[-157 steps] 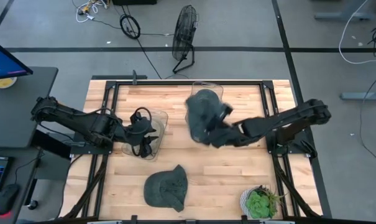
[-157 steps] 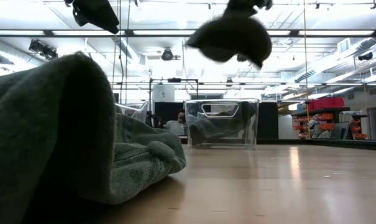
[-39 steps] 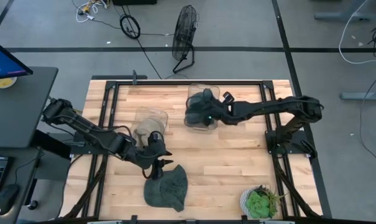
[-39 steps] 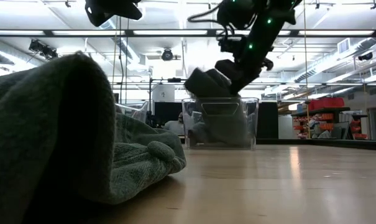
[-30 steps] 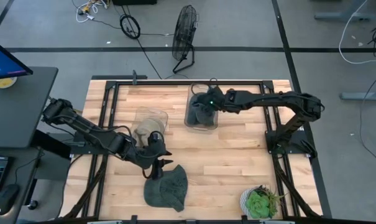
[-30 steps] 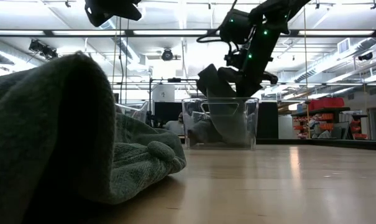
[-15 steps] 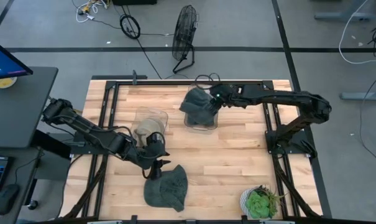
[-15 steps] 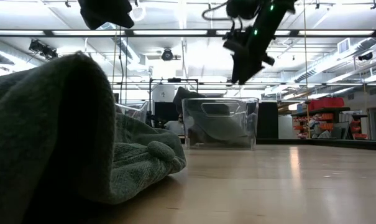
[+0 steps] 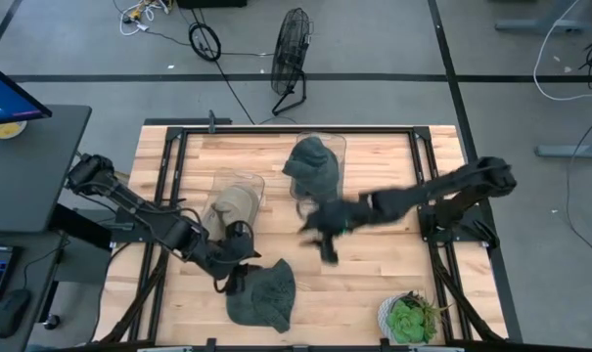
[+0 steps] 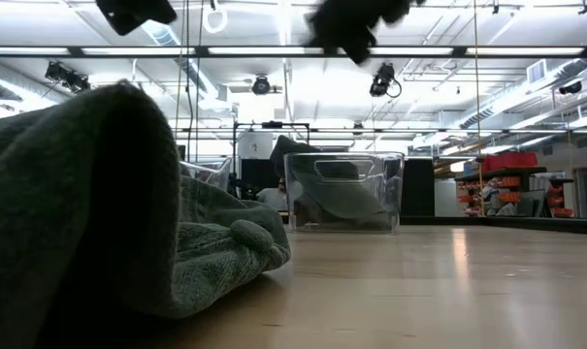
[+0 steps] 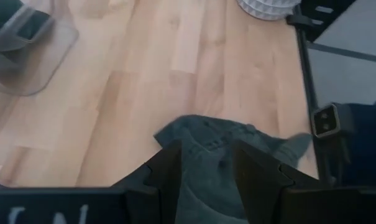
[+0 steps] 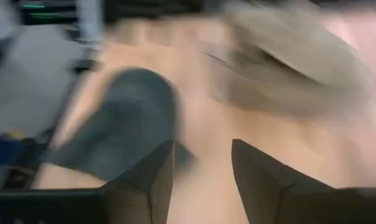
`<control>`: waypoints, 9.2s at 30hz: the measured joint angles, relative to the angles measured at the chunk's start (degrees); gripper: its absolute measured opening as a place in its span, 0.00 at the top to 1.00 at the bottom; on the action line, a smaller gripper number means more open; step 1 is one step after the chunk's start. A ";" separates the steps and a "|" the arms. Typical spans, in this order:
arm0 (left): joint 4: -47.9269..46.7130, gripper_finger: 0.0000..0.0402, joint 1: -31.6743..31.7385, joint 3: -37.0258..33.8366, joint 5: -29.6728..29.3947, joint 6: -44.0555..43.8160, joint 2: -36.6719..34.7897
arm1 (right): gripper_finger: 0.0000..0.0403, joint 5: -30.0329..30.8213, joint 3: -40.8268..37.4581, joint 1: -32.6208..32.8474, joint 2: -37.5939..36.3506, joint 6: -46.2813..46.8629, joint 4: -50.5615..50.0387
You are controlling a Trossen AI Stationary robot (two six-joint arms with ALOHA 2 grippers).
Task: Pick & Place hat
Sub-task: Put the blue cap into the right transparent bin
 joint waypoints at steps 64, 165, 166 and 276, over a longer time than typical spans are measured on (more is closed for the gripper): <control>-0.72 0.65 -6.83 -0.02 -8.12 -25.04 11.28 | 0.97 36.47 7.22 8.92 1.70 12.70 -12.01; -1.31 0.65 0.98 -0.03 -16.73 -11.60 4.82 | 0.96 27.47 -2.77 -25.72 -0.02 13.22 7.82; -1.52 0.65 1.75 -0.02 -16.71 -9.10 3.55 | 0.96 29.38 -2.77 -25.49 0.52 14.37 8.50; -16.51 0.65 9.94 -0.04 -17.00 -6.90 -7.02 | 0.77 6.96 16.90 -21.79 7.72 10.84 -34.95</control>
